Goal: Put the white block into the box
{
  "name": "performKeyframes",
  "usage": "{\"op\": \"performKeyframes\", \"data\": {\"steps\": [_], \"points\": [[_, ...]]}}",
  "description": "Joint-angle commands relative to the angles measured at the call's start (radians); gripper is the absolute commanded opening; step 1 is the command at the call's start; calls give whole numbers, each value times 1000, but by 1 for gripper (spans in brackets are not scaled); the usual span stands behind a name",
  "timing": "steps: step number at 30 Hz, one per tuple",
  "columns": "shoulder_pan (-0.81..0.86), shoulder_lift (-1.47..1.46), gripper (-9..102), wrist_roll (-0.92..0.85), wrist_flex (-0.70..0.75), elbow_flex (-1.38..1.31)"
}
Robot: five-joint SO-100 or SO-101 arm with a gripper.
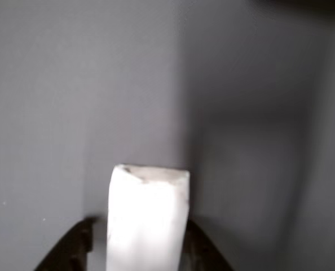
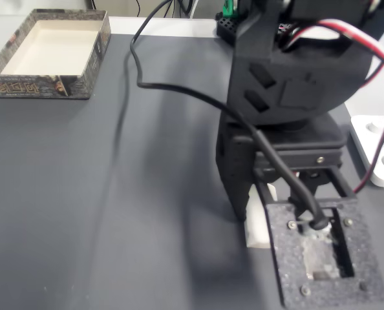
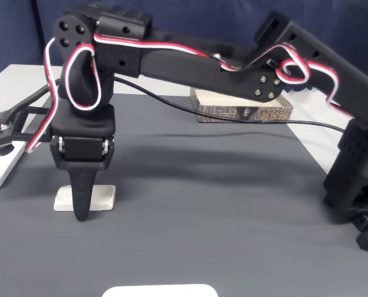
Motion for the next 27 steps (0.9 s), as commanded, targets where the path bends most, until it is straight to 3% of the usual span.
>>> {"op": "performKeyframes", "data": {"steps": [1, 7, 14, 27], "points": [[-21, 8, 19, 11, -6, -63], [-18, 2, 14, 17, 3, -63], [-25, -12, -2, 17, 6, -64], [-21, 8, -2, 29, 14, -43]]}}
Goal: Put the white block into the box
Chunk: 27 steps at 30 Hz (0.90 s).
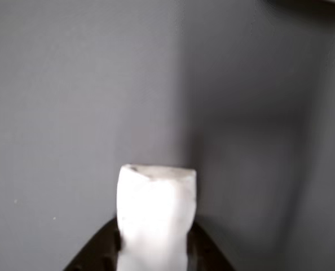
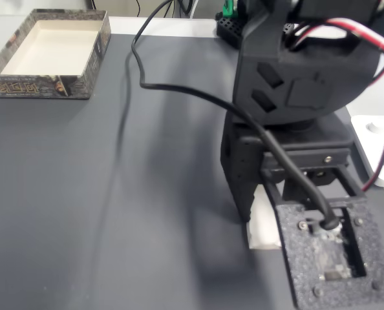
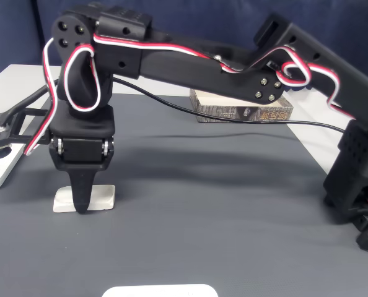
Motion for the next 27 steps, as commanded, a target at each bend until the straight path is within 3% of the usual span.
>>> {"op": "performKeyframes", "data": {"steps": [1, 16, 27], "points": [[-9, 43, -2, 18, 3, -3], [83, 595, -2, 80, 5, 569], [262, 980, -2, 192, -21, 896]]}}
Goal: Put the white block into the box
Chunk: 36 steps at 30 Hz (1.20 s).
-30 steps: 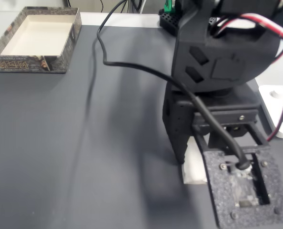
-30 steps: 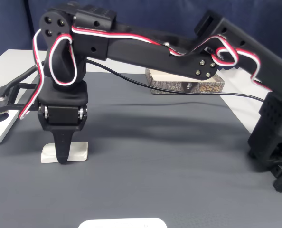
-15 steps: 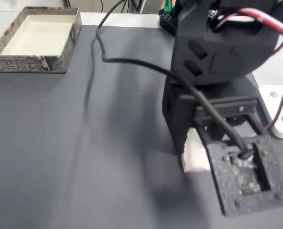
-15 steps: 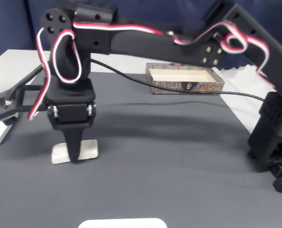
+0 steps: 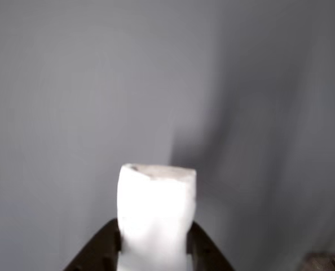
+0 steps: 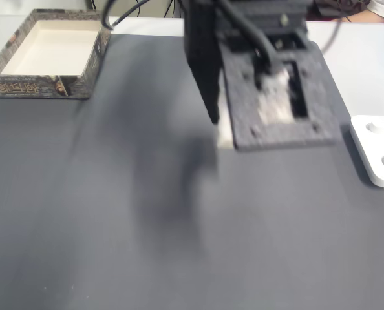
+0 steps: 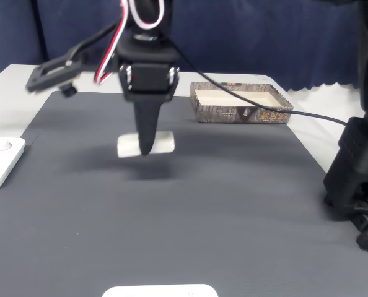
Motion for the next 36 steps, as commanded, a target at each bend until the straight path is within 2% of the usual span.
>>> {"op": "performKeyframes", "data": {"steps": [1, 10, 17, 26, 36], "points": [[109, 229, -2, 35, -11, 66], [370, 500, -2, 160, -12, 241], [575, 580, -2, 293, -17, 316], [819, 480, -2, 448, -97, 310], [954, 236, -2, 554, -146, 183]]}}
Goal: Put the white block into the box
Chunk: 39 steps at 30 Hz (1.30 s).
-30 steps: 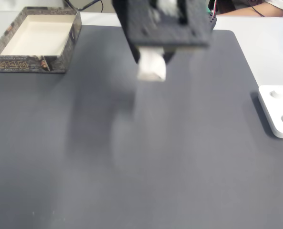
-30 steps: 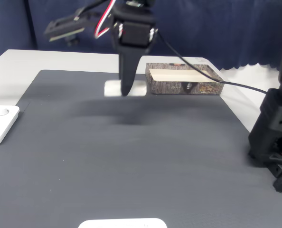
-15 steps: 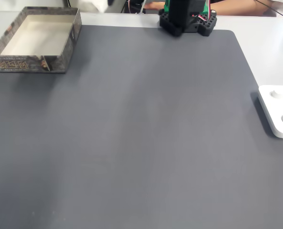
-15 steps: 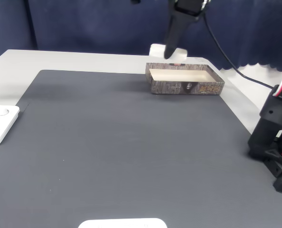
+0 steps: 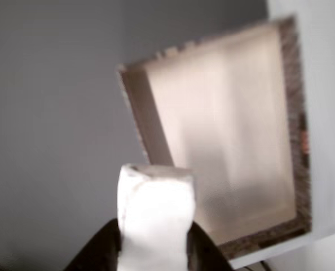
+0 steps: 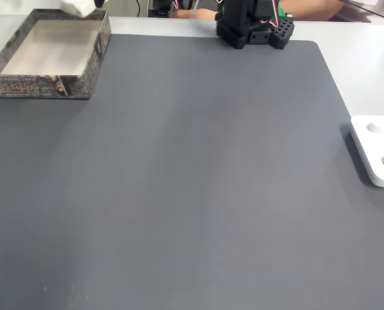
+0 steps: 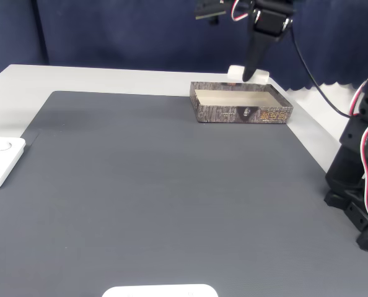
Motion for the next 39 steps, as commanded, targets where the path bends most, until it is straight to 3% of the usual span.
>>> {"op": "performKeyframes", "data": {"steps": [1, 19, 39], "points": [[55, -57, -2, 41, -14, -138], [91, -354, -2, 307, -94, -377], [46, -454, -1, 287, -166, -393]]}}
